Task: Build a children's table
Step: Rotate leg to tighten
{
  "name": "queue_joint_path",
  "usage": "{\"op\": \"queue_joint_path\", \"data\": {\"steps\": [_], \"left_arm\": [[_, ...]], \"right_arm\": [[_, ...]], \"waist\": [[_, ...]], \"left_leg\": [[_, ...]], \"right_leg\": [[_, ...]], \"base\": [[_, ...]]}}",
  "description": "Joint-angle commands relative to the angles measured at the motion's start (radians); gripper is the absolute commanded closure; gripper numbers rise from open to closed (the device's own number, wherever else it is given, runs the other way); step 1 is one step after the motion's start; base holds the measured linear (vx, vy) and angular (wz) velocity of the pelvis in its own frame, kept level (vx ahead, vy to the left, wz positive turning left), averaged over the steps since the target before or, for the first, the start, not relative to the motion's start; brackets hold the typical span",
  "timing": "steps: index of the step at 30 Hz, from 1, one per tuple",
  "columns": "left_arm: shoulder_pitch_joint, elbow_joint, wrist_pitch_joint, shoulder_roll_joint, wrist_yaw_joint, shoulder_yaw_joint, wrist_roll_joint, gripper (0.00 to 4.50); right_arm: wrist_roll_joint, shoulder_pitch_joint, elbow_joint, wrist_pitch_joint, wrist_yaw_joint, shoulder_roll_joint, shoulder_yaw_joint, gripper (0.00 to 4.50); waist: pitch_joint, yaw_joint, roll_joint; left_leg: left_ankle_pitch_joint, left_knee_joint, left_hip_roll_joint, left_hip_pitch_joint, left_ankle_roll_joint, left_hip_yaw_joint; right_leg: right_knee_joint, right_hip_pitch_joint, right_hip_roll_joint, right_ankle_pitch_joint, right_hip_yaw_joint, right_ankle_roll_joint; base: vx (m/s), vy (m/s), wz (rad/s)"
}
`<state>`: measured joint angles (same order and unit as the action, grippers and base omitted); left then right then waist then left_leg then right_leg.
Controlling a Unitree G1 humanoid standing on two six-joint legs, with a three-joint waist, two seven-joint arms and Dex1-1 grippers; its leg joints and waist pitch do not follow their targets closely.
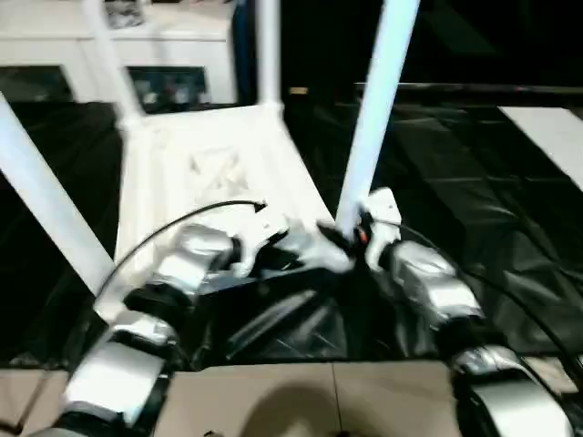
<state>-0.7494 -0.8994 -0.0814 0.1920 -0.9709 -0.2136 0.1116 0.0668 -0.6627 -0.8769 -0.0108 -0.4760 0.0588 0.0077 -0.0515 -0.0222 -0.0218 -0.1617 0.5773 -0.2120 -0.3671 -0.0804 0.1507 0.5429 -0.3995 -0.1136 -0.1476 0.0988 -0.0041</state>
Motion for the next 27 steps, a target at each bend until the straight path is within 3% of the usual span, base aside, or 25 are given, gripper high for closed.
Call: {"op": "queue_joint_path", "data": {"steps": [1,2,3,5,6,8,11,12,14,15,18,19,20,23,24,27], "left_arm": [[-0.039,0.036,0.013,-0.088,0.041,-0.027,-0.015,4.5],[-0.037,0.041,0.015,-0.084,0.032,-0.027,-0.016,4.5],[-0.032,0.049,0.019,-0.076,0.017,-0.03,-0.017,4.5],[-0.025,0.057,0.029,-0.058,-0.004,-0.031,-0.017,4.5],[-0.017,0.063,0.034,-0.042,-0.024,-0.03,-0.02,4.5],[-0.008,0.066,0.052,-0.023,-0.051,-0.025,-0.027,4.5],[0.004,0.068,0.075,0.007,-0.104,-0.02,-0.034,4.5],[0.008,0.066,0.08,0.025,-0.137,-0.017,-0.041,4.5],[0.01,0.066,0.087,0.038,-0.156,-0.02,-0.042,4.5],[0.011,0.064,0.09,0.05,-0.171,-0.023,-0.04,4.5],[0.015,0.068,0.101,0.077,-0.223,-0.032,-0.04,4.5],[0.018,0.075,0.104,0.085,-0.244,-0.034,-0.042,4.5],[0.022,0.083,0.112,0.093,-0.265,-0.037,-0.046,4.5],[0.031,0.099,0.121,0.116,-0.311,-0.04,-0.054,4.5],[0.033,0.102,0.126,0.126,-0.328,-0.039,-0.057,4.5],[0.035,0.102,0.134,0.136,-0.342,-0.038,-0.061,4.5]], "right_arm": [[0.007,-0.008,-0.038,0.047,-0.064,-0.137,0.085,2.15],[0.003,-0.013,-0.036,0.036,-0.062,-0.139,0.086,1.94],[-0.002,-0.016,-0.034,0.027,-0.055,-0.137,0.086,1.8],[-0.005,-0.013,-0.024,0.029,-0.07,-0.118,0.084,1.74],[0.0,-0.007,-0.011,0.032,-0.097,-0.097,0.08,1.6],[0.016,0.003,0.006,0.035,-0.165,-0.065,0.074,1.35],[0.005,0.021,0.026,0.02,-0.256,0.002,0.091,1.01],[-0.008,0.032,0.034,0.006,-0.308,0.045,0.102,1.01],[-0.015,0.038,0.039,0.0,-0.34,0.07,0.105,0.82],[-0.02,0.043,0.043,-0.007,-0.365,0.09,0.109,0.73],[-0.021,0.051,0.058,-0.02,-0.441,0.139,0.118,0.46],[-0.019,0.054,0.068,-0.02,-0.471,0.153,0.12,0.46],[-0.023,0.055,0.075,-0.028,-0.494,0.168,0.126,0.38],[-0.033,0.059,0.094,-0.05,-0.557,0.204,0.151,0.17],[-0.033,0.063,0.106,-0.061,-0.597,0.222,0.167,0.17],[-0.025,0.068,0.119,-0.07,-0.639,0.235,0.174,0.17]], "waist": [[0.048,-0.019,-0.005],[0.05,-0.025,-0.006],[0.05,-0.034,-0.014],[0.05,-0.041,-0.012],[0.051,-0.044,-0.002],[0.051,-0.047,-0.004],[0.058,-0.042,-0.002],[0.063,-0.033,0.002],[0.066,-0.023,0.005],[0.065,-0.015,0.007],[0.065,-0.003,0.009],[0.07,0.008,0.004],[0.076,0.015,0.006],[0.078,0.026,0.008],[0.08,0.038,0.006],[0.078,0.045,0.006]], "left_leg": [[-0.618,-0.076,0.004,0.029,0.011,-0.005],[-0.619,-0.079,0.004,0.021,0.011,-0.009],[-0.646,-0.092,-0.004,0.013,0.006,-0.019],[-0.67,-0.095,-0.004,0.015,0.005,-0.02],[-0.662,-0.085,0.002,0.026,0.01,-0.014],[-0.627,-0.085,0.002,0.016,0.019,-0.012],[-0.57,-0.087,-0.002,0.007,0.026,-0.006],[-0.505,-0.084,-0.002,0.001,0.045,0.002],[-0.44,-0.079,-0.001,-0.003,0.064,0.012],[-0.425,-0.076,-0.002,0.002,0.073,0.018],[-0.401,-0.071,-0.002,0.007,0.079,0.026],[-0.371,-0.069,-0.004,0.008,0.085,0.028],[-0.312,-0.066,-0.006,-0.001,0.093,0.03],[-0.237,-0.058,-0.005,-0.005,0.118,0.034],[-0.202,-0.055,-0.006,-0.005,0.132,0.036],[-0.213,-0.056,-0.008,-0.004,0.125,0.037]], "right_leg": [[-0.109,0.025,-0.013,-0.671,0.021,-0.048],[-0.106,0.035,-0.015,-0.657,0.025,-0.047],[-0.099,0.049,-0.019,-0.6,0.029,-0.062],[-0.097,0.048,-0.018,-0.567,0.033,-0.075],[-0.101,0.035,-0.026,-0.589,0.029,-0.089],[-0.097,0.039,-0.032,-0.583,0.02,-0.104],[-0.079,0.041,-0.034,-0.495,0.003,-0.149],[-0.067,0.043,-0.031,-0.406,-0.009,-0.191],[-0.056,0.044,-0.029,-0.34,-0.018,-0.219],[-0.051,0.037,-0.027,-0.329,-0.024,-0.231],[-0.044,0.033,-0.023,-0.328,-0.034,-0.246],[-0.038,0.039,-0.024,-0.295,-0.036,-0.257],[-0.026,0.047,-0.023,-0.221,-0.036,-0.267],[-0.011,0.047,-0.019,-0.132,-0.038,-0.284],[-0.006,0.048,-0.018,-0.099,-0.036,-0.293],[-0.007,0.049,-0.018,-0.125,-0.035,-0.289]], "base": [[0.0,0.0,0.0],[0.0,0.0,0.0],[0.0,0.0,0.0],[0.0,0.0,0.0],[0.0,0.0,0.0],[0.0,0.0,0.0],[0.0,0.0,0.0],[0.0,0.0,0.0],[0.0,0.0,0.0],[0.0,0.0,0.0],[0.0,0.0,0.0],[0.0,0.0,0.0],[0.053,-0.022,0.07],[0.0,0.0,0.0],[0.0,0.0,0.0],[0.0,0.0,0.0]]}}
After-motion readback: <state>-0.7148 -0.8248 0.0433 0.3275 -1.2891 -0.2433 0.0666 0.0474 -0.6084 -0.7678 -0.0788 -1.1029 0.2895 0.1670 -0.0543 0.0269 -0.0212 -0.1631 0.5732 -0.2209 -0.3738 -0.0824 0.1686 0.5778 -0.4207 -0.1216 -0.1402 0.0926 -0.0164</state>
